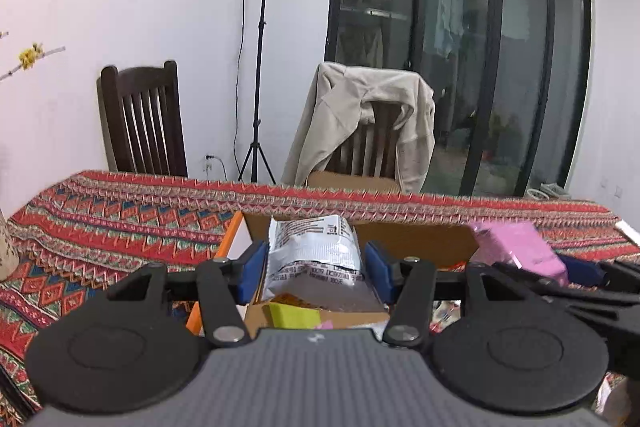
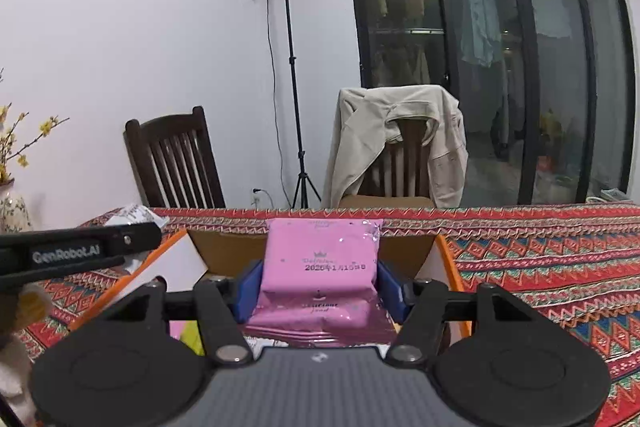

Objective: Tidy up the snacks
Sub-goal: 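Carry both packets into the cardboard box and open both tools, then return both tools to the snack pile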

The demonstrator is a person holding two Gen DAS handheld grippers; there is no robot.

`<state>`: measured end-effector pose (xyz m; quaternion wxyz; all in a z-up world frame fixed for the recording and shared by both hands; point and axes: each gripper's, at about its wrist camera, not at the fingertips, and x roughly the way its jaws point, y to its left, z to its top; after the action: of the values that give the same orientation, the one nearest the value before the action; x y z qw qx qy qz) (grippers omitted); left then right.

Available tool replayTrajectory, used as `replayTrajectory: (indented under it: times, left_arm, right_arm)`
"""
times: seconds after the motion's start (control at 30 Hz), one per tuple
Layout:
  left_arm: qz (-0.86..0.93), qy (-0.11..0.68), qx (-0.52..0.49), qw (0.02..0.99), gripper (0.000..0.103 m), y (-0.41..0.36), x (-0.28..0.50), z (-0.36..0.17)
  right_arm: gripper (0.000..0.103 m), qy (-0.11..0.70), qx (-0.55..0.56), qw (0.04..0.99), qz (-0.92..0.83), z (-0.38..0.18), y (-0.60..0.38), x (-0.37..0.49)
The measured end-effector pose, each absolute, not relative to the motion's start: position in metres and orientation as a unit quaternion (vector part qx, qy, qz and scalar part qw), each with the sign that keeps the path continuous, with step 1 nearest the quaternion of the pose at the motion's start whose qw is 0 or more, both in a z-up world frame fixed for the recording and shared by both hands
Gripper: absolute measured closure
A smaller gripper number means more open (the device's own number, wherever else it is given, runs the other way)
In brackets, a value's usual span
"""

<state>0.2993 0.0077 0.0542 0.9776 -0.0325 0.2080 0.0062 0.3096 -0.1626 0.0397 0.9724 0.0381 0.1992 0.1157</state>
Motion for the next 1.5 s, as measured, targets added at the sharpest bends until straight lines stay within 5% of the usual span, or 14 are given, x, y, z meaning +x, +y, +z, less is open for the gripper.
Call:
replayTrajectory:
  times: [0.3, 0.4, 0.47, 0.57, 0.63, 1.5]
  left_arm:
    - [0.015, 0.224, -0.025, 0.974, 0.048, 0.012, 0.305, 0.037]
    - [0.021, 0.219, -0.026, 0.975, 0.041, 0.012, 0.304, 0.036]
    - [0.026, 0.215, -0.029, 0.976, 0.021, 0.012, 0.302, 0.037]
    - [0.036, 0.208, -0.043, 0.977, 0.0, 0.015, 0.3, 0.037]
    - [0.042, 0.203, -0.051, 0.977, 0.0, 0.017, 0.3, 0.037]
    - [0.014, 0.198, -0.066, 0.978, 0.0, 0.013, 0.286, 0.056]
  right_arm:
    - [0.042, 0.208, 0.027, 0.971, 0.112, 0.029, -0.161, 0.317]
    - [0.042, 0.22, 0.025, 0.969, 0.113, 0.026, -0.161, 0.319]
    - [0.04, 0.222, 0.028, 0.968, 0.116, 0.026, -0.161, 0.321]
    - [0.01, 0.217, 0.033, 0.97, 0.108, 0.026, -0.162, 0.319]
    - [0.0, 0.215, 0.037, 0.97, 0.105, 0.024, -0.164, 0.317]
    - [0.0, 0.21, 0.055, 0.972, 0.093, 0.031, -0.17, 0.31]
